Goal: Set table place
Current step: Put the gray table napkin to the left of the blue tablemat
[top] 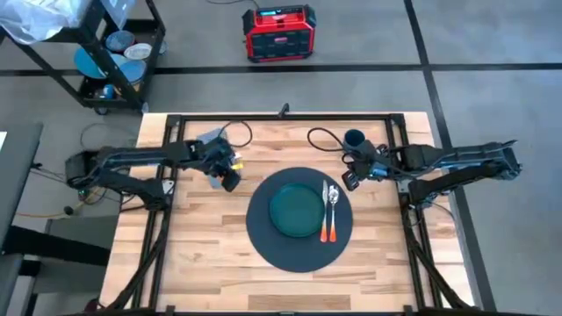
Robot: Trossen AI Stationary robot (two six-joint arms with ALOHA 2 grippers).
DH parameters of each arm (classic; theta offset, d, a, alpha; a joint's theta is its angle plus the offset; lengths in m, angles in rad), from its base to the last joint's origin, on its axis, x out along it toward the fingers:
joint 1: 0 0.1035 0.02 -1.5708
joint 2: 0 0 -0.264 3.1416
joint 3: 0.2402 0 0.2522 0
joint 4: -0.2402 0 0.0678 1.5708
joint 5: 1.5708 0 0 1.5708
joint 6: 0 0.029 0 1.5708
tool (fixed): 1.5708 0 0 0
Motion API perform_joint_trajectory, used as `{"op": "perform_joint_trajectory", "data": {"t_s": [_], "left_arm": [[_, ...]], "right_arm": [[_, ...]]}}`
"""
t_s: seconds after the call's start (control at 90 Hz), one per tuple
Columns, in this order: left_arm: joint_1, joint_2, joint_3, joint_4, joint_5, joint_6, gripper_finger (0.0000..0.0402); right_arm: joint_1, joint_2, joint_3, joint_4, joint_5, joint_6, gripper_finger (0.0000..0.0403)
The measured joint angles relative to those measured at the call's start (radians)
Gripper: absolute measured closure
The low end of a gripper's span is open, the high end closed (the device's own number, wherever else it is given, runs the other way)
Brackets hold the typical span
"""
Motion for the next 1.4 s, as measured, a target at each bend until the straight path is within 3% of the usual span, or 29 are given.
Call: {"op": "perform_joint_trajectory", "data": {"t_s": [0.367,0.867,1.022,1.244,1.4], "left_arm": [[-0.001,0.157,0.001,0.058,-0.047,0.262,0.0172],[0.035,0.297,0.006,0.086,-0.079,0.301,0.0180],[0.041,0.308,0.006,0.093,-0.086,0.273,0.0234],[0.042,0.310,0.006,0.104,-0.097,0.240,0.0380],[0.043,0.307,0.005,0.101,-0.067,0.210,0.0392]], "right_arm": [[0.000,0.000,-0.098,0.044,-0.031,0.042,0.0330],[-0.006,0.000,-0.103,0.045,-0.061,0.053,0.0330],[-0.006,0.000,-0.103,0.045,-0.074,0.066,0.0330],[-0.005,0.000,-0.102,0.046,-0.088,0.070,0.0330],[-0.006,0.000,-0.102,0.045,-0.089,0.070,0.0330]]}}
